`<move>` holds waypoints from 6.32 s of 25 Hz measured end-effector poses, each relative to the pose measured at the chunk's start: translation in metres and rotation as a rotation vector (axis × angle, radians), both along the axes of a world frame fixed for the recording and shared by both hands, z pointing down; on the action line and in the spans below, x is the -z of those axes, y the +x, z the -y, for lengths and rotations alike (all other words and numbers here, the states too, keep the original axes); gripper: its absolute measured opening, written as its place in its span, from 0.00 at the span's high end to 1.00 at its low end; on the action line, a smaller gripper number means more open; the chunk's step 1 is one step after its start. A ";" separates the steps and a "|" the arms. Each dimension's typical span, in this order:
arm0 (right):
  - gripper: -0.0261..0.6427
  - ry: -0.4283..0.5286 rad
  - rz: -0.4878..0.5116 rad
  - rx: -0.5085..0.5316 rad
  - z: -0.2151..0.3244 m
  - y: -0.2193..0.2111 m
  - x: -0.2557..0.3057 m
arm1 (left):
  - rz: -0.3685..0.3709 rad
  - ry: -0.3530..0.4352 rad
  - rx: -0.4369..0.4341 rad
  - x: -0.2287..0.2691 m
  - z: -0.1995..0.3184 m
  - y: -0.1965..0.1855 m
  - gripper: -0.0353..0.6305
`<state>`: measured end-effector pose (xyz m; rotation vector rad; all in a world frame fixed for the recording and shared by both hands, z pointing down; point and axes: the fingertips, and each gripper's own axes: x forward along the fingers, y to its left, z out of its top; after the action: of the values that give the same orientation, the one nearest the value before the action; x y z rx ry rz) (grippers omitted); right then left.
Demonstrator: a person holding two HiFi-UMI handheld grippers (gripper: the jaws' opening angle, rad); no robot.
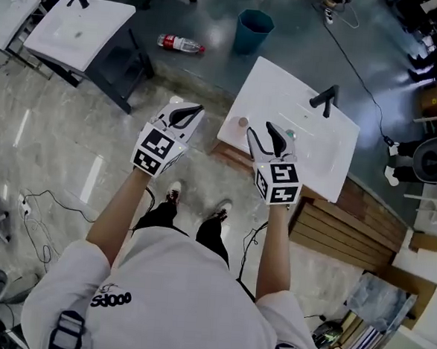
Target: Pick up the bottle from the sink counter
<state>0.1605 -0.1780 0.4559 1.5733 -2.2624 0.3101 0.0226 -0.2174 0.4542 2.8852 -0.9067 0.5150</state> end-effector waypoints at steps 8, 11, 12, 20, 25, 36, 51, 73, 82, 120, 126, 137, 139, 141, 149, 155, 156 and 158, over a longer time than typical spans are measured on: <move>0.57 -0.099 -0.017 0.107 0.020 -0.009 -0.051 | 0.038 -0.055 0.061 -0.032 0.001 -0.007 0.94; 0.55 -0.138 -0.029 0.142 0.024 -0.013 -0.070 | 0.045 -0.072 0.071 -0.041 0.001 -0.007 0.94; 0.53 -0.151 -0.033 0.152 0.024 -0.014 -0.076 | 0.047 -0.077 0.072 -0.044 0.000 -0.006 0.94; 0.50 -0.243 -0.076 0.209 0.031 -0.022 -0.127 | 0.066 -0.118 0.094 -0.065 0.007 -0.011 0.94; 0.43 -0.296 -0.121 0.254 0.032 -0.028 -0.157 | 0.081 -0.150 0.104 -0.082 0.009 -0.015 0.94; 0.37 -0.356 -0.129 0.254 0.038 -0.031 -0.191 | 0.116 -0.221 0.092 -0.121 0.005 -0.012 0.94; 0.37 -0.402 -0.156 0.249 0.048 -0.027 -0.229 | 0.144 -0.269 0.106 -0.148 0.007 -0.025 0.94; 0.36 -0.342 -0.105 0.203 0.049 -0.022 -0.232 | 0.187 -0.256 0.071 -0.162 -0.001 -0.022 0.94; 0.36 -0.337 -0.097 0.217 0.040 -0.024 -0.232 | 0.146 -0.215 -0.009 -0.155 -0.005 -0.004 0.94; 0.36 -0.127 -0.074 0.089 0.031 0.024 -0.029 | 0.025 -0.050 -0.068 -0.044 0.019 0.034 0.94; 0.36 -0.093 -0.072 0.038 0.013 0.039 0.007 | -0.046 -0.012 -0.116 -0.008 0.013 0.053 0.94; 0.36 -0.035 -0.066 -0.051 -0.020 0.069 0.056 | -0.095 0.048 -0.191 0.041 -0.005 0.084 0.94; 0.36 -0.035 -0.064 -0.067 -0.026 0.072 0.062 | -0.094 0.060 -0.200 0.050 -0.008 0.087 0.94; 0.36 -0.040 -0.059 -0.084 -0.031 0.076 0.066 | -0.092 0.079 -0.206 0.059 -0.010 0.090 0.94; 0.36 -0.046 -0.061 -0.116 -0.052 0.086 0.076 | -0.104 0.123 -0.230 0.080 -0.018 0.098 0.94; 0.36 -0.030 -0.063 -0.118 -0.066 0.088 0.083 | -0.102 0.139 -0.234 0.088 -0.025 0.098 0.94; 0.36 -0.025 -0.061 -0.120 -0.067 0.088 0.084 | -0.100 0.143 -0.236 0.090 -0.026 0.097 0.94; 0.36 -0.016 -0.058 -0.122 -0.069 0.088 0.087 | -0.102 0.152 -0.241 0.094 -0.028 0.097 0.94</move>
<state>0.2488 -0.1086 0.3689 1.6941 -2.1198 0.3099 0.1198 -0.1899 0.3603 3.1462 -0.6130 0.3234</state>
